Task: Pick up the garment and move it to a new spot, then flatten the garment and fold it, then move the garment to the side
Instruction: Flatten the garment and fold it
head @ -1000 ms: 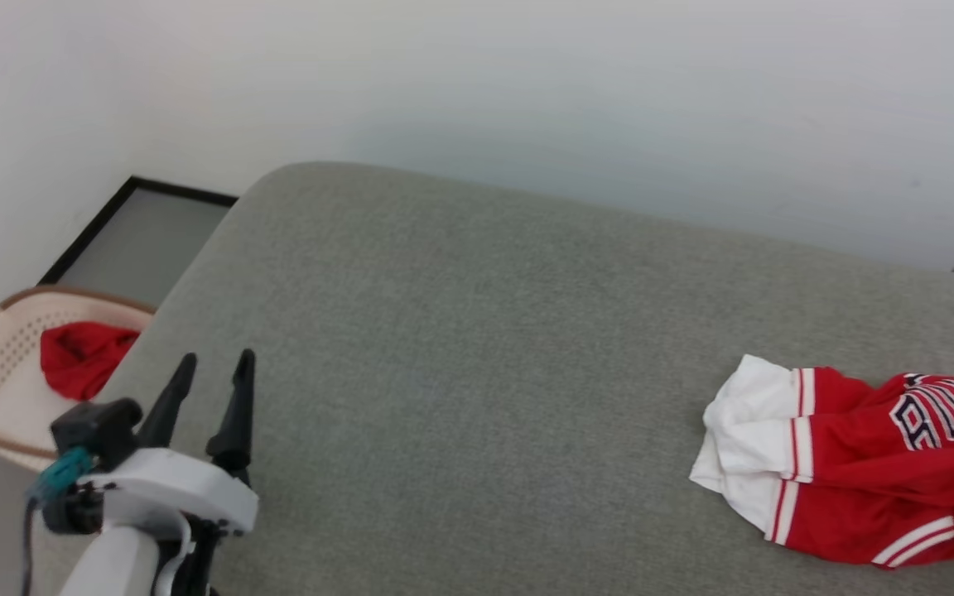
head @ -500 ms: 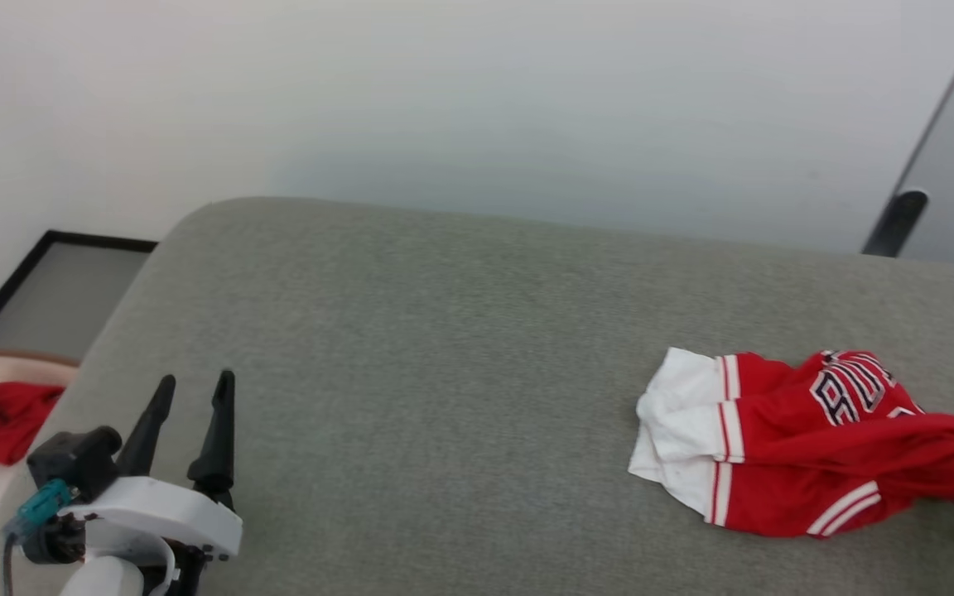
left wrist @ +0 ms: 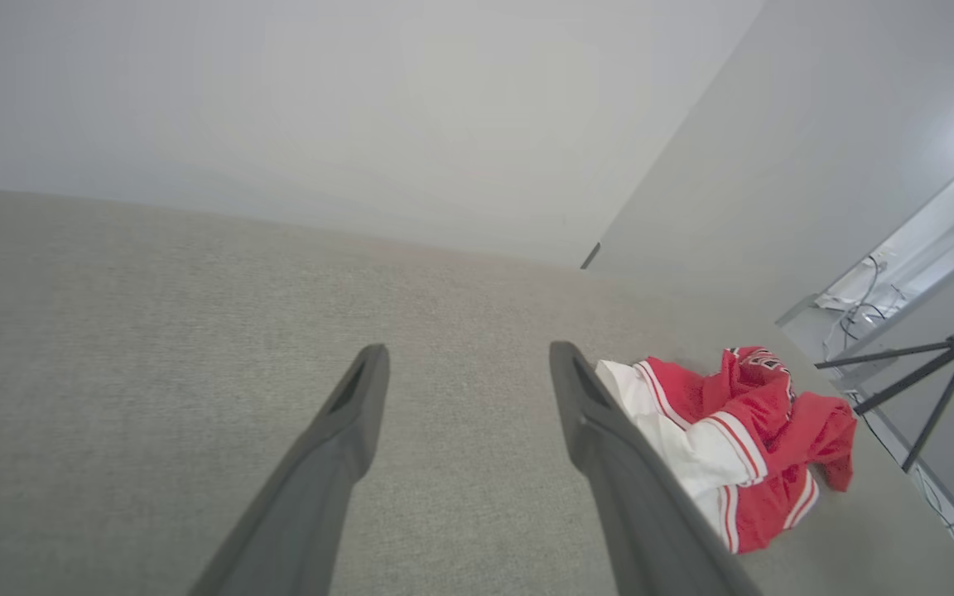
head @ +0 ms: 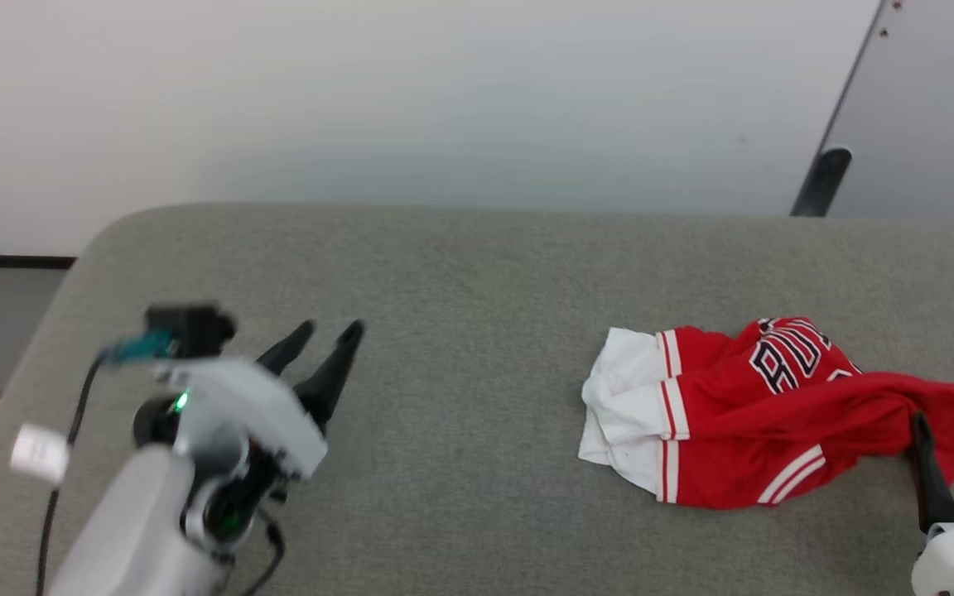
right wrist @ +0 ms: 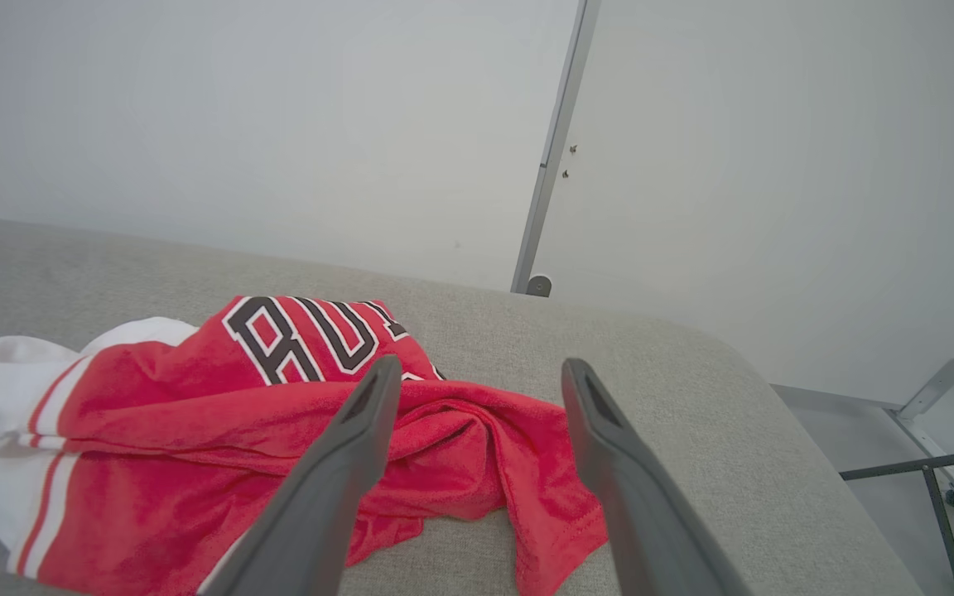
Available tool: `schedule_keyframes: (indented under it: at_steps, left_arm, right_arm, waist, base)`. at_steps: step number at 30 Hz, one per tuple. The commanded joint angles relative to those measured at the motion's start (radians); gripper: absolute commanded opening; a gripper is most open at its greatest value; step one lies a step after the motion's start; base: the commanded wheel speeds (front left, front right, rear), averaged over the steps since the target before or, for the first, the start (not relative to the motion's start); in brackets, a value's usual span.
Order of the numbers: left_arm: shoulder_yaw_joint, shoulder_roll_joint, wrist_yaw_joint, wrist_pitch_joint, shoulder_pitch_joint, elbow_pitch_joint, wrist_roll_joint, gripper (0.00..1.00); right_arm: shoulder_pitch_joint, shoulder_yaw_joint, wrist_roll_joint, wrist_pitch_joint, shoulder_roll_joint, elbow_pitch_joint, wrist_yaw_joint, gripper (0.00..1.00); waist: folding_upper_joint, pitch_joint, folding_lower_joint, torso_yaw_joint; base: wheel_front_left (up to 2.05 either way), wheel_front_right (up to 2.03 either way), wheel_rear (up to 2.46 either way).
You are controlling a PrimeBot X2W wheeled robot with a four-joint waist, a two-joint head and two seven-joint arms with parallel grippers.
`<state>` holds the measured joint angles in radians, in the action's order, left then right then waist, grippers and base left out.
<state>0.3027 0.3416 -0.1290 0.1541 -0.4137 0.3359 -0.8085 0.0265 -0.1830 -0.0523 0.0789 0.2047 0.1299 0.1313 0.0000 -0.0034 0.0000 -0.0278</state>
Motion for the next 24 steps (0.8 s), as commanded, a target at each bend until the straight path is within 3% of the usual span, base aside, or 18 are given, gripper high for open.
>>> schedule_keyframes:
  at_steps: [1, 6, 13, 19, 24]
  left_arm:
    - [0.01, -0.002, -0.003, 0.061, -0.035, 0.005, -0.026, 1.0]
    - [0.078, -0.021, 0.015, 0.294, -0.177, 0.022, -0.07, 1.0]
    - [0.138, -0.05, 0.086, 0.547, -0.293, 0.027, -0.112, 1.0]
    - [0.183, -0.065, 0.157, 0.699, -0.322, 0.018, -0.125, 1.0]
    - [0.197, -0.086, 0.202, 0.749, -0.336, 0.023, -0.132, 1.0]
  right_arm:
    - [0.01, 0.005, 0.0, -0.001, -0.009, -0.005, -0.001, 1.0]
    - [0.033, 0.014, 0.005, -0.005, -0.023, -0.004, -0.001, 1.0]
    - [0.062, 0.041, 0.007, 0.015, -0.052, 0.017, -0.001, 1.0]
    - [0.066, 0.052, -0.008, 0.038, -0.065, 0.05, -0.001, 1.0]
    - [0.07, 0.063, -0.016, 0.047, -0.072, 0.065, -0.001, 1.0]
  waist:
    - [0.0, 0.023, 0.0, -0.023]
    - [0.0, 0.06, 0.0, -0.062]
    - [0.0, 0.107, 0.0, -0.156]
    - [0.0, 0.13, 0.0, -0.226]
    - [0.0, 0.15, 0.0, -0.25]
  base:
    - [0.0, 0.0, 0.0]
    - [0.0, 0.0, 0.0]
    - [0.0, 0.0, 0.0]
    - [0.0, 0.0, 0.0]
    - [0.0, 0.0, 0.0]
